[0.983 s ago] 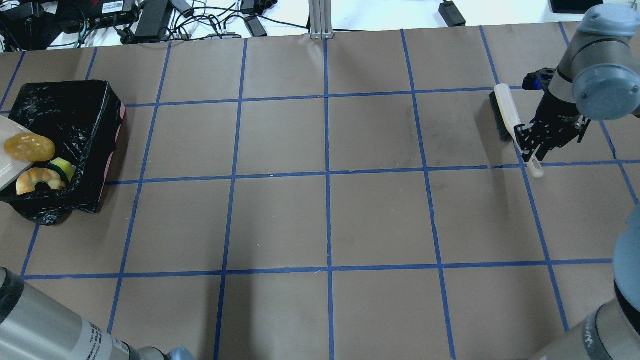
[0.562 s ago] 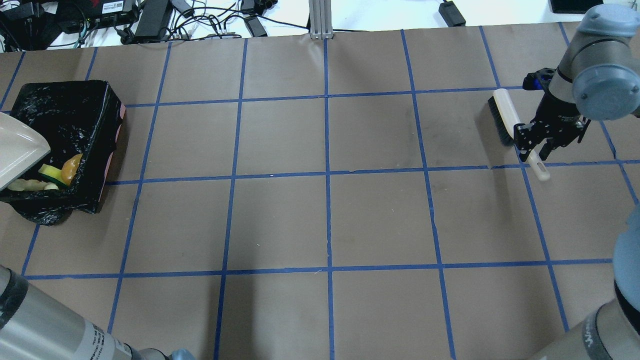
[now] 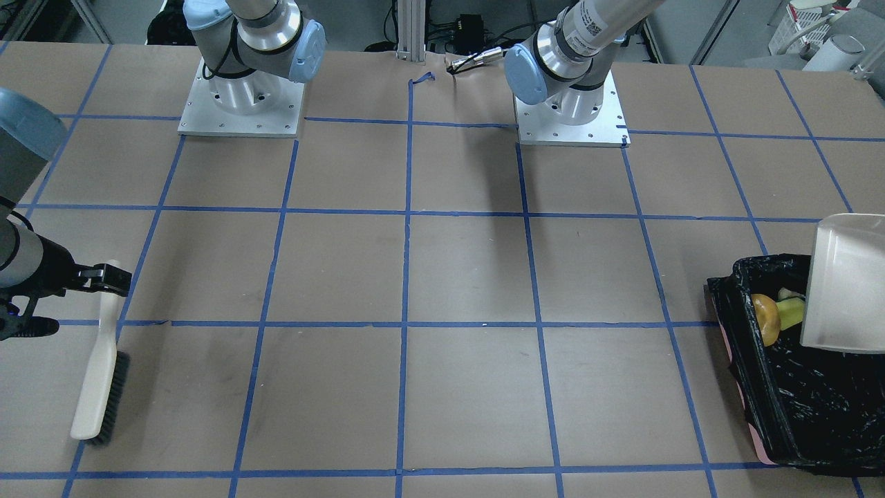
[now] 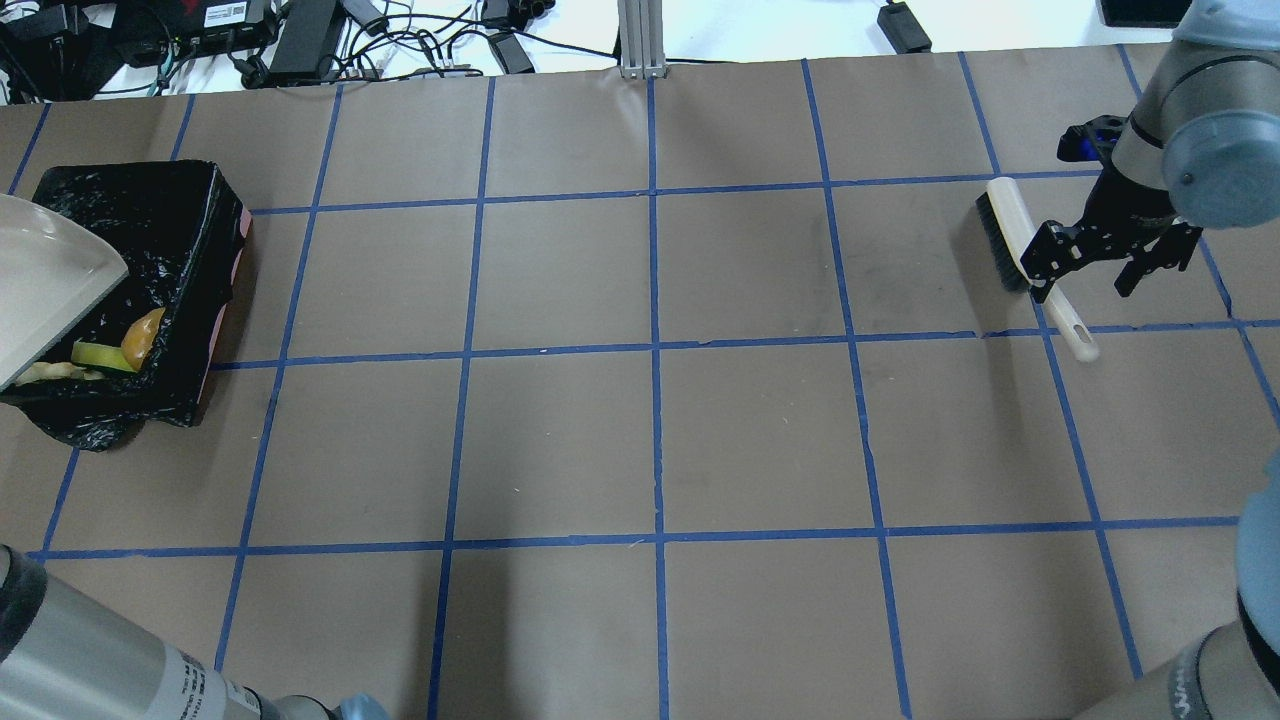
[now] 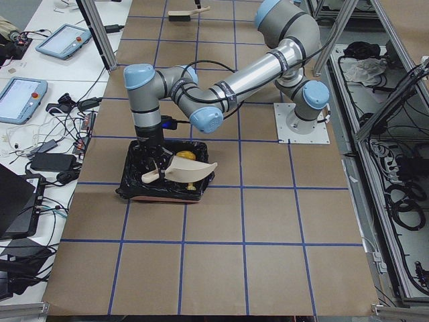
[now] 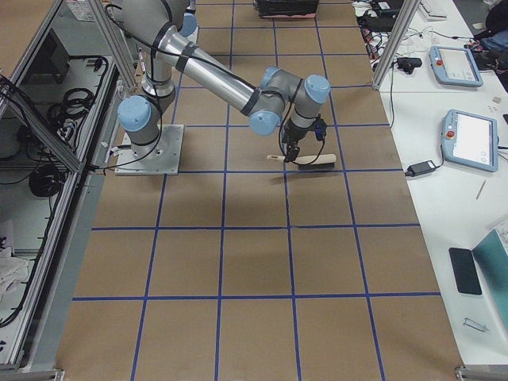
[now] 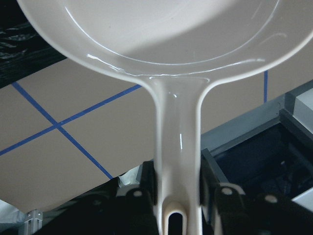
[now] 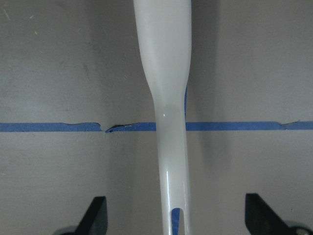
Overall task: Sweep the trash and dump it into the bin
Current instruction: 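Tilt the dustpan with the left gripper to dump trash into the bin, then raise the dustpan with the left gripper while the right gripper releases the brush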
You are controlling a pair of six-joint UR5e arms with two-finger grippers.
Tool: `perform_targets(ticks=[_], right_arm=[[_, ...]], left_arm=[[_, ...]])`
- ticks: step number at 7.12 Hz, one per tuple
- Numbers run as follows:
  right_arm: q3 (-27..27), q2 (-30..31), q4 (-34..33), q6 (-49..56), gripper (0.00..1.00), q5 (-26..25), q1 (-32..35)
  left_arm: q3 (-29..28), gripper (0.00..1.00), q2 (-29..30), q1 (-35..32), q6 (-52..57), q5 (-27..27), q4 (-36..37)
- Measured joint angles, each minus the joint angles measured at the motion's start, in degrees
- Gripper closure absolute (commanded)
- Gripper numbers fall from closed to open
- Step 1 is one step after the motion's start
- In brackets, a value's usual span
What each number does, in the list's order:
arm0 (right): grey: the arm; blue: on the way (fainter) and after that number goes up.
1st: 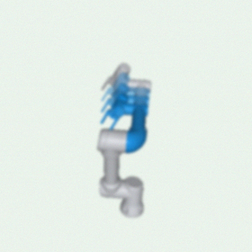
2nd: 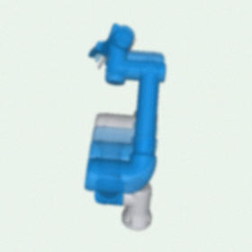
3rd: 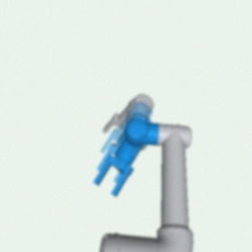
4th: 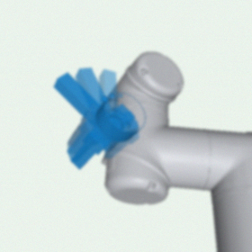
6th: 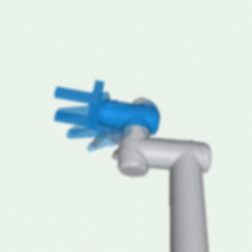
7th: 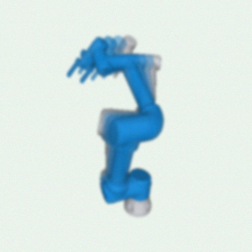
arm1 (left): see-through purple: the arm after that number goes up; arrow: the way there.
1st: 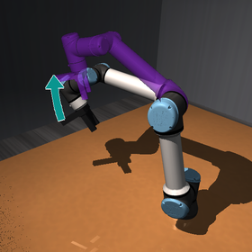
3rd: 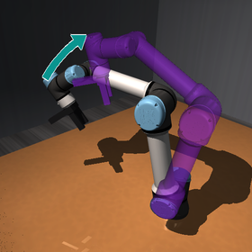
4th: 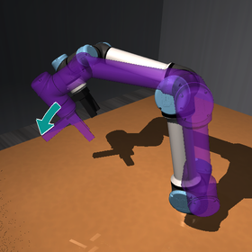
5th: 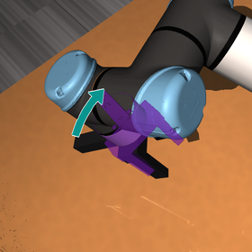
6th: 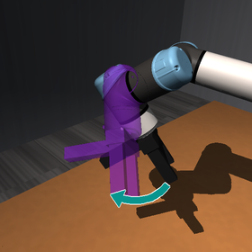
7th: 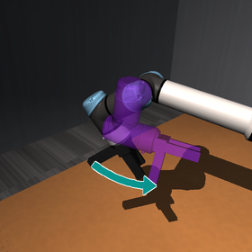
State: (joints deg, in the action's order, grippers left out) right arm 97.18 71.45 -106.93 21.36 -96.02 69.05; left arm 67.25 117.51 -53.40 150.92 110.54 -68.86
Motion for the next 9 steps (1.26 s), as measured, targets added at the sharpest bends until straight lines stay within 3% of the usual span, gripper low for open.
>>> perform_targets(ticks=[1,4,7,9], right_arm=[[0.0,2.1,0.1,0.0,0.0,0.2,0.1],[-0.4,10.5,0.2,0.2,0.0,0.9,1.1],[-0.6,15.0,2.4,-6.4,0.0,0.8,8.3],[-1.5,15.3,3.4,-13.2,0.0,1.0,15.4]], left_arm=[[-0.1,1.0,-1.0,0.3,-2.3,-6.3,-2.0],[0.0,1.0,-3.2,-0.5,-13.7,-18.2,-9.9],[0.5,1.0,-1.1,-4.9,-23.3,-24.4,-11.2],[0.9,1.0,0.7,-10.8,-30.1,-24.7,-11.3]])
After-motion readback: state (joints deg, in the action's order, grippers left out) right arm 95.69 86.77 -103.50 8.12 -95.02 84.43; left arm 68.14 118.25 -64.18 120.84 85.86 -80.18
